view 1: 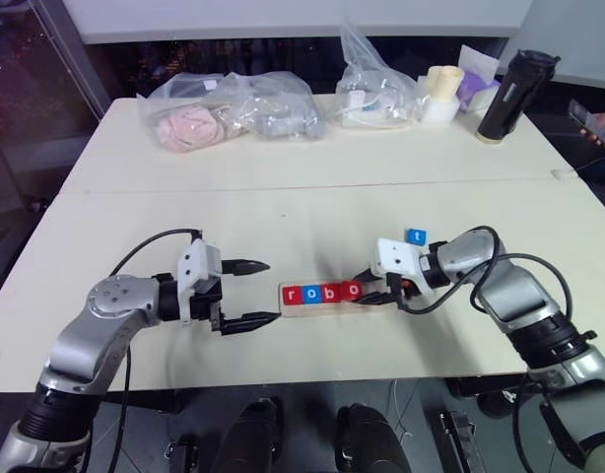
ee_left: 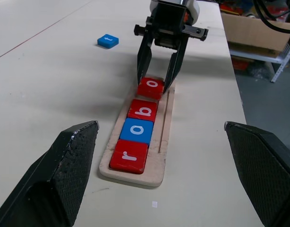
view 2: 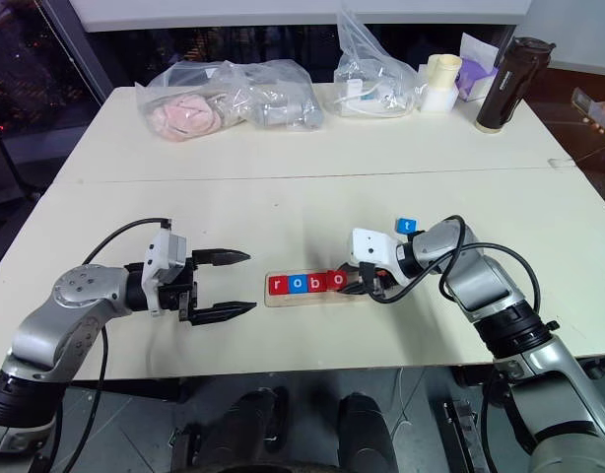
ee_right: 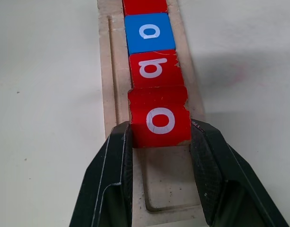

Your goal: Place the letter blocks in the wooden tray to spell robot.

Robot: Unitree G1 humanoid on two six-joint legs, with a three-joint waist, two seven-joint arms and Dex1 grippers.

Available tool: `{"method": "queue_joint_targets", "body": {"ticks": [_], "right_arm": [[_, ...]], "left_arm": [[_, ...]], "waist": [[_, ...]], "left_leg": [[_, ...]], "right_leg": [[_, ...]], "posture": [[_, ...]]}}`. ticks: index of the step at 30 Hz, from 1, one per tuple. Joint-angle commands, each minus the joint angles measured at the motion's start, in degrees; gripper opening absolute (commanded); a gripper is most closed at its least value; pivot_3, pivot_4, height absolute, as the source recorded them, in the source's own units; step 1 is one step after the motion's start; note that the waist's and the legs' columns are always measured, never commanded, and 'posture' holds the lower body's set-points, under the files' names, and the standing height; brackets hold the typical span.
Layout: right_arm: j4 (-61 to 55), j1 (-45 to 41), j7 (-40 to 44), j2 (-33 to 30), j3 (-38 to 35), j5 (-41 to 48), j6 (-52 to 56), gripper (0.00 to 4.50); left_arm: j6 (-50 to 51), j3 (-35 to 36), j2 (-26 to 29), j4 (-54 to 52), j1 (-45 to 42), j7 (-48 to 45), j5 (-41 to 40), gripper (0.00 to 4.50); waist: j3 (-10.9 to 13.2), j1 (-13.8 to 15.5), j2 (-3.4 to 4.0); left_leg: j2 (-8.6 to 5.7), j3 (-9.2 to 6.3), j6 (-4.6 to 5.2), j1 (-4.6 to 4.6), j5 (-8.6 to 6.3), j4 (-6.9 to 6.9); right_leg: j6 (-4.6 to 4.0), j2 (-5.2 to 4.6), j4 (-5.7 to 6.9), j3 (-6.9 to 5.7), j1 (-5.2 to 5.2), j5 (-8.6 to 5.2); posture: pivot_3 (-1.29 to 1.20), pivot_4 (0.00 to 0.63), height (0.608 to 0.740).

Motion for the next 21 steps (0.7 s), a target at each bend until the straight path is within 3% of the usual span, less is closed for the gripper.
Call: {"method": "queue_joint_targets", "body": {"ticks": [1, 16, 21], "right_arm": [[-0.58, -0.01, 0.15, 0.15, -0.49, 0.03, -0.57, 1.12], [-0.29, -0.06, -0.04, 0.18, -0.40, -0.19, -0.46, 1.12], [-0.26, -0.25, -0.21, 0.30, -0.45, -0.18, -0.29, 3.62]], "left_arm": [[-0.56, 0.46, 0.16, -1.60, -0.64, 0.15, -0.29, 4.50], [-0.71, 0.25, -0.28, -1.41, -0.79, 0.54, -0.07, 4.50], [-0.71, 0.20, -0.30, -1.36, -0.79, 0.62, -0.09, 4.50]], "waist": [[0.00, 0.00, 0.00], [0.00, 0.00, 0.00], [0.00, 0.00, 0.00]], "left_leg": [[0.00, 0.00, 0.00, 0.00, 0.00, 0.00], [0.00, 0.00, 0.00, 0.00, 0.00, 0.00], [0.00, 0.00, 0.00, 0.00, 0.00, 0.00]], "right_leg": [[0.00, 0.00, 0.00, 0.00, 0.00, 0.00], [0.00, 0.00, 0.00, 0.00, 0.00, 0.00], [0.00, 0.00, 0.00, 0.00, 0.00, 0.00]], "posture": [[0.00, 0.150, 0.725], [0.00, 0.150, 0.725], [0.00, 0.150, 0.725]]}}
